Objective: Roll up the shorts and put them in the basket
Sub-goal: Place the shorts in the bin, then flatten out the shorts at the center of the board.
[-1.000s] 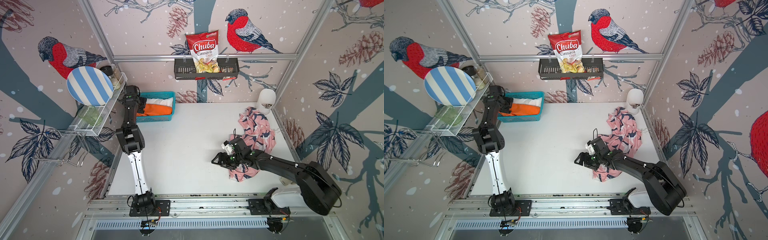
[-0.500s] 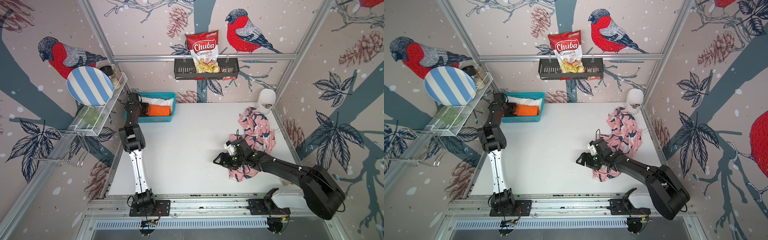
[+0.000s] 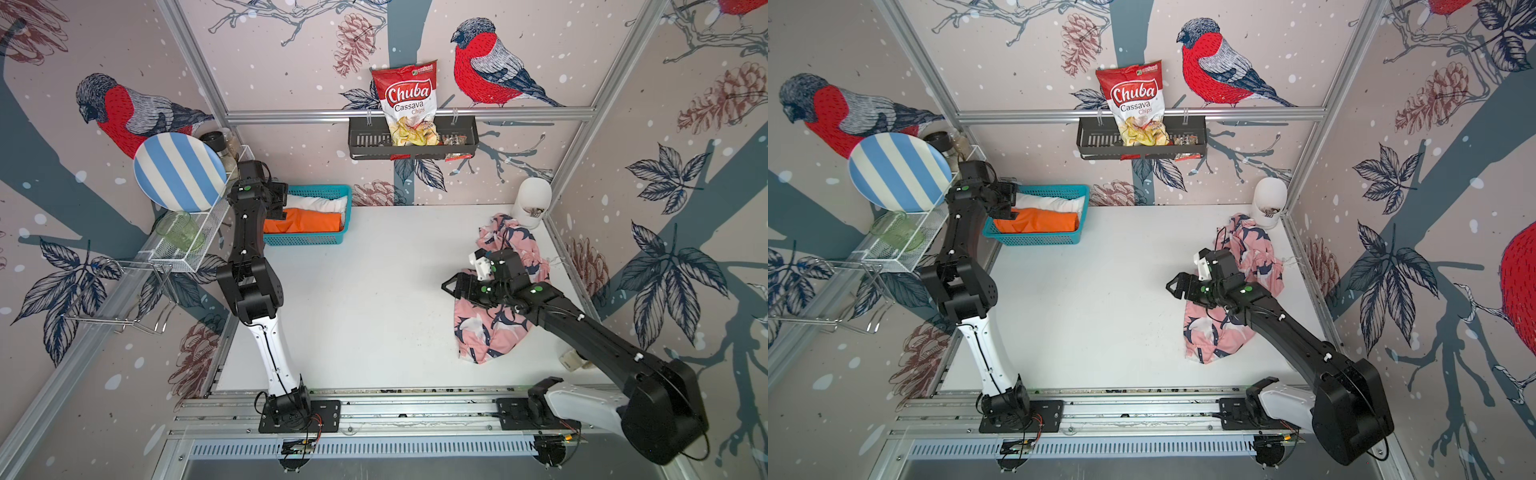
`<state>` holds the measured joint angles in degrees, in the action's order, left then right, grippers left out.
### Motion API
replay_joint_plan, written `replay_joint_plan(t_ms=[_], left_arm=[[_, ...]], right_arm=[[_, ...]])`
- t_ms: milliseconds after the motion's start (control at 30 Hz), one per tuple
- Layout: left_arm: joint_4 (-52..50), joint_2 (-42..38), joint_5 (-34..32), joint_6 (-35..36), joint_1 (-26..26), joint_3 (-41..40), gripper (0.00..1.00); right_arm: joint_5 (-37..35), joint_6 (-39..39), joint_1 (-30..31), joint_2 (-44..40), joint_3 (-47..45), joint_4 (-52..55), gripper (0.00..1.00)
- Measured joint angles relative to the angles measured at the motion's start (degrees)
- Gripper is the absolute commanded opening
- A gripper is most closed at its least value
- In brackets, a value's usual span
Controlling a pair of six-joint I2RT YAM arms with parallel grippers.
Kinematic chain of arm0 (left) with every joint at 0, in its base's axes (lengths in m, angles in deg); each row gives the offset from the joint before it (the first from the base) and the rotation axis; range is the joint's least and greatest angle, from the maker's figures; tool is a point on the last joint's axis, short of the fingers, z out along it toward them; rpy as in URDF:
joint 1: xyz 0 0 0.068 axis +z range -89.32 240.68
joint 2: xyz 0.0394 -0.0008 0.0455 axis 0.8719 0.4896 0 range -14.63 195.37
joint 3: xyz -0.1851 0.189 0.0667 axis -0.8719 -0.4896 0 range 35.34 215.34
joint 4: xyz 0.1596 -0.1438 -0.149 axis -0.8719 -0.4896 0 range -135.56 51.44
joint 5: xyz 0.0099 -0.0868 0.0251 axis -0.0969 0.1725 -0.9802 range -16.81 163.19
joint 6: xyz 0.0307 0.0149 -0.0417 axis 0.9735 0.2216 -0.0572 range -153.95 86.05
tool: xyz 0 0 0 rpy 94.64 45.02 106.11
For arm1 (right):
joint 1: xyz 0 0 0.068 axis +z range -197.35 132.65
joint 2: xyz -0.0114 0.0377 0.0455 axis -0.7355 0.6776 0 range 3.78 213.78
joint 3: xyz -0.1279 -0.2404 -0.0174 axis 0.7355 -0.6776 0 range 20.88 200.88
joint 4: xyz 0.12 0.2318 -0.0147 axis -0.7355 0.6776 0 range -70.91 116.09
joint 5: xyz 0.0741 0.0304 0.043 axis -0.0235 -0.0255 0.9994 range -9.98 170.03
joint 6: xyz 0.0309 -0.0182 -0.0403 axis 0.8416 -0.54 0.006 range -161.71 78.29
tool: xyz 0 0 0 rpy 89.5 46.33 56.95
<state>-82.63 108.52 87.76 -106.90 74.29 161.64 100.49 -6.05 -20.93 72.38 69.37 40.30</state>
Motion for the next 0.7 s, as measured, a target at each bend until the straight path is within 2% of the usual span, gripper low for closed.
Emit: replay_joint_plan(t_ms=[100, 233, 300, 400, 500, 700], left_arm=[[0.3, -5.2, 0.5, 3.3, -2.5, -5.1, 0.72], [4.0, -14.7, 1.1, 12.0, -7.3, -13.4, 0.71], [6.0, -20.3, 0.1, 16.5, -10.1, -19.4, 0.69], [10.4, -30.0, -1.8, 22.2, -14.3, -32.8, 0.68], [13.9, -38.9, -4.3, 25.6, -17.5, -46.0, 0.68], [19.8, -51.6, -6.0, 29.7, -22.8, -64.8, 0.7]], right_arm=[[-6.3, -3.3, -3.7, 2.6, 3.3, 2.8, 0.86], [-15.2, -7.2, -9.3, 9.9, 5.6, 5.2, 0.81], [-18.1, -8.7, -9.9, 13.2, 6.1, 6.3, 0.8], [-22.6, -10.3, -8.9, 18.5, 8.0, 6.5, 0.81], [-27.5, -11.7, -4.9, 24.7, 12.6, 7.0, 0.82], [-34.1, -11.6, -0.2, 36.5, 21.7, 7.0, 0.79]])
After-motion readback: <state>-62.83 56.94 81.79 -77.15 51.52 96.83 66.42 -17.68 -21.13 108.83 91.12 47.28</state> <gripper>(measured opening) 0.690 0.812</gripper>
